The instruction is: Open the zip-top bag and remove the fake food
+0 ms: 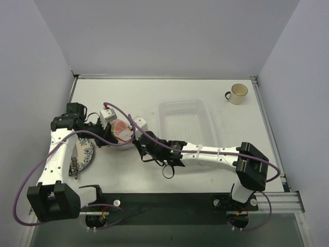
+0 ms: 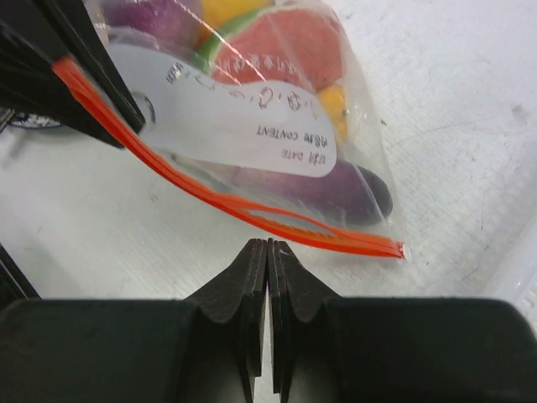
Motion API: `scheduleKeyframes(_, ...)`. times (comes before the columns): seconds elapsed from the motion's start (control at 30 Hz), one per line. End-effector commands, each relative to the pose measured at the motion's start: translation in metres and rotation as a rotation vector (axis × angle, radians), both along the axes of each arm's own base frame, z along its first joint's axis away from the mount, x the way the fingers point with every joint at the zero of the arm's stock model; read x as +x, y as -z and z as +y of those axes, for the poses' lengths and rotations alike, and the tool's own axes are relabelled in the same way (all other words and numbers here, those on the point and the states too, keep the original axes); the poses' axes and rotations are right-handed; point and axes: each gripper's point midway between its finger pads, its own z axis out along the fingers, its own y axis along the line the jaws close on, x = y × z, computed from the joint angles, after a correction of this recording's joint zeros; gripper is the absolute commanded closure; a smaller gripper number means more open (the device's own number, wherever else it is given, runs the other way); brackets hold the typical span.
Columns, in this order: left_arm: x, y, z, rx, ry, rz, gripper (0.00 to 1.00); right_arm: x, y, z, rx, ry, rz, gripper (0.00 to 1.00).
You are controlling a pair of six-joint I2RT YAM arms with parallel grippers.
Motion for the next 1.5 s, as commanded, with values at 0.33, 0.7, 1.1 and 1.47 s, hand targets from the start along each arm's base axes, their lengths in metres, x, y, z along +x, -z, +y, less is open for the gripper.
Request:
scheduleKeyframes(0.33,-0.002,-0.023,-0.006,-0.030,0.016,-0.072,1.00,0.008,-0.012,0.017,0.000,0.031,-0.063,0.93)
scheduleKeyframes(0.7,0.004,-0.028,-0.011,-0.081,-0.038,-0.069,1.00,-0.008,0.019,0.014,0.176,0.058,0.060,0.96)
scheduleKeyframes(1.1,-0.011,-0.029,-0.022,-0.159,-0.040,-0.025,0.99,0.001,0.005,0.024,0.460,0.048,0.203,0.82)
scheduleKeyframes(1.47,-0.025,-0.007,-0.012,-0.074,-0.028,-0.019,0.98,-0.027,-0.032,-0.003,0.621,-0.132,0.239,0.81)
